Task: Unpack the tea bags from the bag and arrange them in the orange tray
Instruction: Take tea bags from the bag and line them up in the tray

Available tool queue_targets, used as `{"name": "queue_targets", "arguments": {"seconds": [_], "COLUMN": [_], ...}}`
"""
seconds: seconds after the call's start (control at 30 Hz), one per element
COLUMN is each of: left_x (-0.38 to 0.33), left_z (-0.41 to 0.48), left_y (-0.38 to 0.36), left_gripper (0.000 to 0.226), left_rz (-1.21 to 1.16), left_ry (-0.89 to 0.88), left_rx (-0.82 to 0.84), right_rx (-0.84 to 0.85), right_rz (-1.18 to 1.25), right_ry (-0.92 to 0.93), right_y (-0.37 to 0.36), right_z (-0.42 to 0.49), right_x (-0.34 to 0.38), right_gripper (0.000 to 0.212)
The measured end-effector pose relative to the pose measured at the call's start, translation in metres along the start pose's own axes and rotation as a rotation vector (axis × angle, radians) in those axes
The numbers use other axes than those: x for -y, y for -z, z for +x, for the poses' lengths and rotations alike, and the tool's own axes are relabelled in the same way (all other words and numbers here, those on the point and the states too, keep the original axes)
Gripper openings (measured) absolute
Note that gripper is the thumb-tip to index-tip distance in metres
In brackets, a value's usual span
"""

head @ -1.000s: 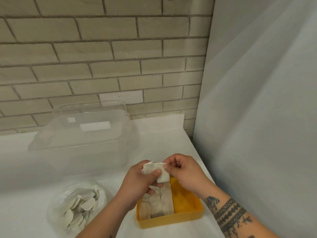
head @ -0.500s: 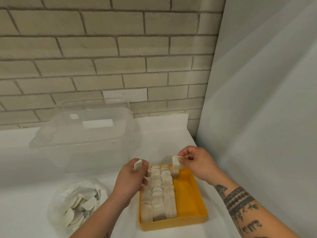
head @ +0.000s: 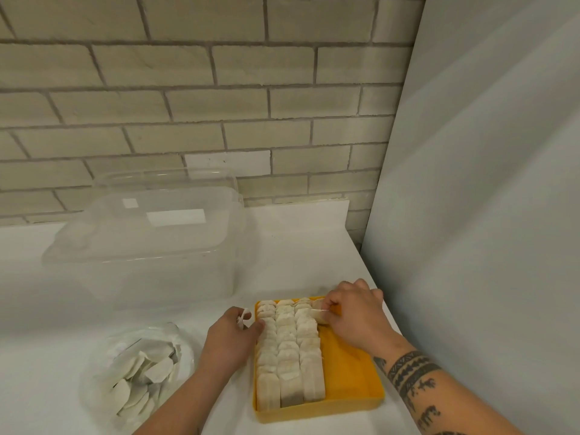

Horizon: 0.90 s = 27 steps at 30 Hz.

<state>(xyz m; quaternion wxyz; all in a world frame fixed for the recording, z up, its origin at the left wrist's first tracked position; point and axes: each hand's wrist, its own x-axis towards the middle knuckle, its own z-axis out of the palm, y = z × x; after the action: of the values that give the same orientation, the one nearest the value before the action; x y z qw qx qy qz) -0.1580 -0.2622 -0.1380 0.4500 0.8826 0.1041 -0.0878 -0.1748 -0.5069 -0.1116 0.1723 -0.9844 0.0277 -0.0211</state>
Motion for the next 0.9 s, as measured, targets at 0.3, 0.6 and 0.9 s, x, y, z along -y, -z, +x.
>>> {"name": "queue_targets", "arguments": {"seconds": [0.3, 0.6, 0.9], "left_x": [0.0, 0.0, -0.001], "left_z": [0.004, 0.004, 0.004], "left_y": [-0.002, -0.003, -0.001], "left_gripper": [0.013, 0.014, 0.016], "left_rz": [0.009, 0.012, 0.032], "left_ry": [-0.018, -0.013, -0.028], "left_rx": [0.0, -0.009, -0.013], "right_rx": [-0.073, -0.063, -0.142], "right_rz": [-0.154, 0.006, -0.045], "right_ry": [-0.036, -0.134, -0.142], "right_y": [-0.011, -0.014, -0.014], "right_z": [0.002, 0.008, 0.011], "right_x": [-0.002, -0.001, 0.001], "right_gripper": [0.018, 0.013, 0.014]}}
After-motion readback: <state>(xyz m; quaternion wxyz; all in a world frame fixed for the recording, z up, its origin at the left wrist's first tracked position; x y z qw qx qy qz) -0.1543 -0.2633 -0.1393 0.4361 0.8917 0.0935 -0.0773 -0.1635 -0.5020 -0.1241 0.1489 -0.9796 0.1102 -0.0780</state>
